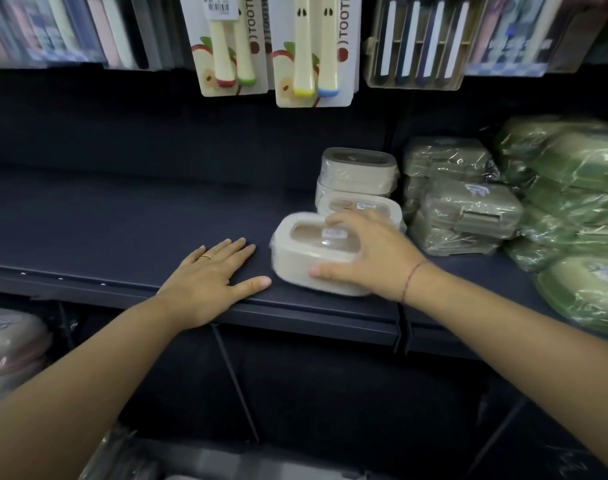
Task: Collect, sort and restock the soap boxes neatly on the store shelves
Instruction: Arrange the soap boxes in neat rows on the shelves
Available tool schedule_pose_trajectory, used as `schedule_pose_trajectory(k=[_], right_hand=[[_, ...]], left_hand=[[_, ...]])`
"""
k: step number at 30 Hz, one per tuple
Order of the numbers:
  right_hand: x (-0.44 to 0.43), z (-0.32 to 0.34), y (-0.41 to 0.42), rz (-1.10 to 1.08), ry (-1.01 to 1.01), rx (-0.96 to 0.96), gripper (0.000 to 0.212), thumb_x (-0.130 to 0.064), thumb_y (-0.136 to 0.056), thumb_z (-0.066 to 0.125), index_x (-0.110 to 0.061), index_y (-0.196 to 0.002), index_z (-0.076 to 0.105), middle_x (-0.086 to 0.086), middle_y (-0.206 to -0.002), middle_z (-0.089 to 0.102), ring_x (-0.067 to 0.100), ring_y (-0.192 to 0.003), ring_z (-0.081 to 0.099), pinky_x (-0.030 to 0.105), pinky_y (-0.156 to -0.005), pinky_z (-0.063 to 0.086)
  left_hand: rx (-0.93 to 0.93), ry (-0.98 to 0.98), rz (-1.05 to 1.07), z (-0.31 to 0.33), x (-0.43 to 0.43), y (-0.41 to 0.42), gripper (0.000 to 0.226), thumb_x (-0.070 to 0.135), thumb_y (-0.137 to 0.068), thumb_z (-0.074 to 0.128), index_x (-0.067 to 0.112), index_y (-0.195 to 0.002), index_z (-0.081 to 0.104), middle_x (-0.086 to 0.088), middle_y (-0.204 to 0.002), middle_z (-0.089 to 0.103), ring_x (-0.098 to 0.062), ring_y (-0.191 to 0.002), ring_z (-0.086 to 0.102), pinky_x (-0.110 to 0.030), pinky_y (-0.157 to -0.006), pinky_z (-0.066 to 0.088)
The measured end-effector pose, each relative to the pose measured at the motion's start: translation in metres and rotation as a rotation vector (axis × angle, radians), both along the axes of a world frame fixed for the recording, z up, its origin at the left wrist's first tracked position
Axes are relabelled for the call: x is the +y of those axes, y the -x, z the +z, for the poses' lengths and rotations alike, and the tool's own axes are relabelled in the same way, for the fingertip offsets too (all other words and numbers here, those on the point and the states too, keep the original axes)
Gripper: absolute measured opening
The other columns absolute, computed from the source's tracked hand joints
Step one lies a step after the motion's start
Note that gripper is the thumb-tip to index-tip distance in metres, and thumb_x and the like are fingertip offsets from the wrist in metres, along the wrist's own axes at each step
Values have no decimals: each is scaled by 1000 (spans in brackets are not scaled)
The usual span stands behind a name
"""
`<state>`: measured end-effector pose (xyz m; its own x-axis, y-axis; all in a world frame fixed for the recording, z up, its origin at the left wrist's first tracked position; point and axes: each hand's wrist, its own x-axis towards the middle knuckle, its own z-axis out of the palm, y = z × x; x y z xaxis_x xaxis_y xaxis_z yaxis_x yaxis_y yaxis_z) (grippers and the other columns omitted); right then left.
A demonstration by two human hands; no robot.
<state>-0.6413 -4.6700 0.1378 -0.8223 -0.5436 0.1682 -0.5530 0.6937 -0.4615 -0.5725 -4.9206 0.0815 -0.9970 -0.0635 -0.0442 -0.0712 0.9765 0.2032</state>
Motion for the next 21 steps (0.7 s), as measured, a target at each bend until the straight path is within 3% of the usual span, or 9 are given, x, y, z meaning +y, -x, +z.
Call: schedule_pose_trajectory(k=[4, 8, 13, 16, 19, 21], right_hand=[[16, 30, 35, -149, 89, 160, 76, -55, -68, 78, -32, -134, 48, 4, -137, 40, 25, -132, 33, 32, -108, 29], [18, 33, 78, -169, -43, 53, 80, -60, -70, 74, -31, -138, 44, 6, -140, 43, 28, -131, 39, 38, -109, 33], [16, 30, 97, -169, -177, 146, 64, -63, -78, 65, -35, -134, 51, 3, -145, 45, 29, -134, 38, 49, -111, 29], [11, 21, 94, -206, -181, 175, 61, -56, -84, 63, -33, -138, 49, 6, -149, 39, 33, -137, 34, 47, -111, 25], [-2, 19, 73, -230, -158, 207, 73, -53, -82, 67, -21, -144, 43, 17, -150, 33, 38, -136, 32, 47, -114, 26], [-12, 16, 40, -156, 3, 243, 87, -60, -73, 65, -13, -142, 43, 20, -146, 35, 39, -134, 34, 44, -114, 27]], left_hand=[[5, -8, 4, -1, 1, 0, 130, 102, -42, -13, 39, -154, 6, 21, -161, -1, 3, -146, -6, -29, -121, -6], [2, -8, -2, 0, 2, -1, 131, 101, -42, -13, 38, -155, 7, 19, -161, -1, 2, -147, -5, -30, -121, -5], [-12, -2, 14, 1, 5, -4, 93, 82, -76, 14, 34, -156, 9, 15, -163, 1, -1, -148, -4, -31, -122, -4], [2, 0, 21, 0, 5, -7, 86, 77, -84, 19, 31, -156, 12, 12, -163, 4, -4, -149, -1, -32, -122, -2], [19, -122, 6, 4, 1, -27, 92, 76, -78, 17, 26, -155, 21, 7, -163, 13, -7, -149, 6, -31, -122, 3], [116, -237, -25, 6, -8, -55, 86, 73, -83, 26, 23, -152, 30, 4, -161, 24, -8, -148, 16, -26, -121, 10]])
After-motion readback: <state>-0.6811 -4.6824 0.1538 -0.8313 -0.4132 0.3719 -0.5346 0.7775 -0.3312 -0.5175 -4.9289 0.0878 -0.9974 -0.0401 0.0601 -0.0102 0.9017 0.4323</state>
